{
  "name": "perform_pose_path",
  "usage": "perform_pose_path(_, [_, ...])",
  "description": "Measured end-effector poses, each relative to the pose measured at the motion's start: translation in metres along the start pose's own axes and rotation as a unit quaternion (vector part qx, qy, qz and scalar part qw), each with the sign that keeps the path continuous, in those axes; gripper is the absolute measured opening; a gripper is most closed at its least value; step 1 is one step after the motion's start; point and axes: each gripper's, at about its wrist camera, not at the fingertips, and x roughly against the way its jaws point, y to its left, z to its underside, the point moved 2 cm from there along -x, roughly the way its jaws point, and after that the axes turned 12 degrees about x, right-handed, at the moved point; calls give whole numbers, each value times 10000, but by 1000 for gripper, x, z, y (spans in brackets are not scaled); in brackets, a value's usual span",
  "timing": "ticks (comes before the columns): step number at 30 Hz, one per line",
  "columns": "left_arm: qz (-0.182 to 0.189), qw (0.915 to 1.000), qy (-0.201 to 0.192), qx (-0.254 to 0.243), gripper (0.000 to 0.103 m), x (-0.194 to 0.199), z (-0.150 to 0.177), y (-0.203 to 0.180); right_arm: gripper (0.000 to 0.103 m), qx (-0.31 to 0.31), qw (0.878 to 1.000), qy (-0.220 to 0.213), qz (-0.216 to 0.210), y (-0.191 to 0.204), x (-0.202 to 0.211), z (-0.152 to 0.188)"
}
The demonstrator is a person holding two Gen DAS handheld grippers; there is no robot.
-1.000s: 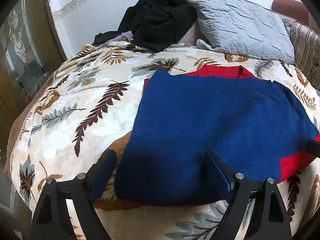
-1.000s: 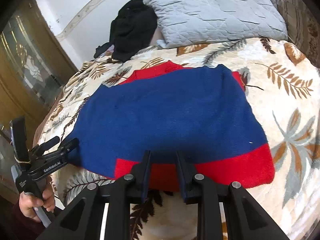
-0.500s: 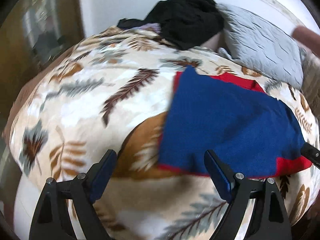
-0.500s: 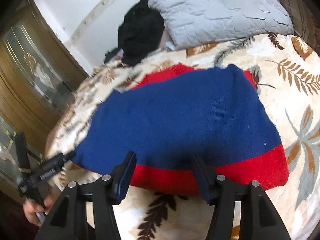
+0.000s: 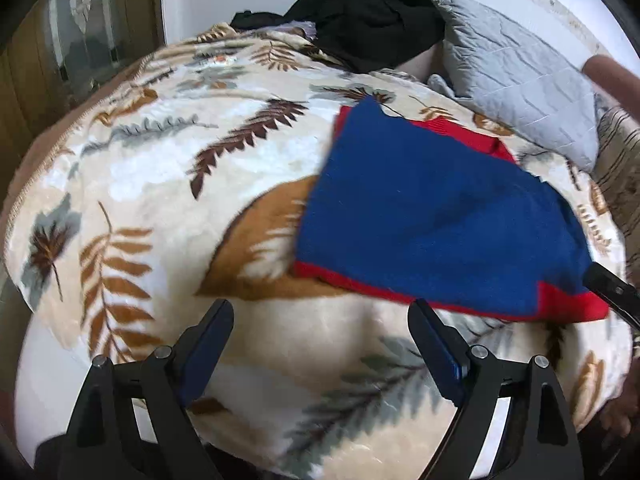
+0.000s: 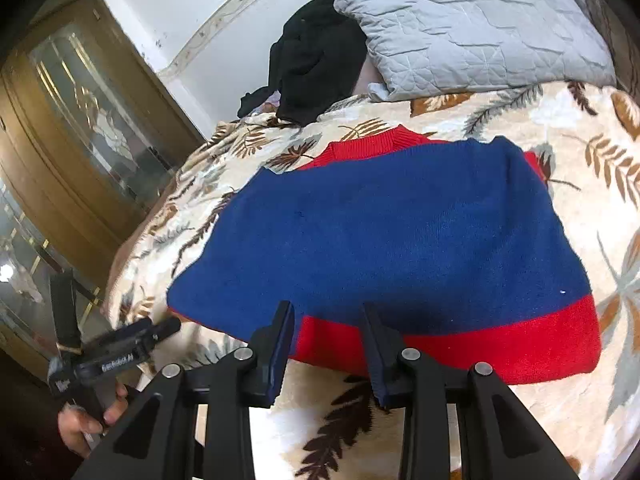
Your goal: Fold small clothes
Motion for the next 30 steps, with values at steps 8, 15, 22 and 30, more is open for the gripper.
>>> perform_pose_path(8, [322, 9987, 13, 398, 89, 11, 4, -2, 37, 37, 9998, -158, -135, 6, 8, -2])
perform_pose_path(15, [-418, 9974, -592, -48, 89, 20, -6, -11, 37, -20, 9994, -338, -95, 4, 16, -3])
perform_pose_path(22, [-507, 9956, -764, -205, 89, 27, -9, -13, 38, -95, 9992, -395, -58, 0, 16, -5])
perform_pose_path(30, [-507, 9954, -774, -234, 89, 29, -10, -17, 38, -90, 9990, -427, -62, 1, 17, -5])
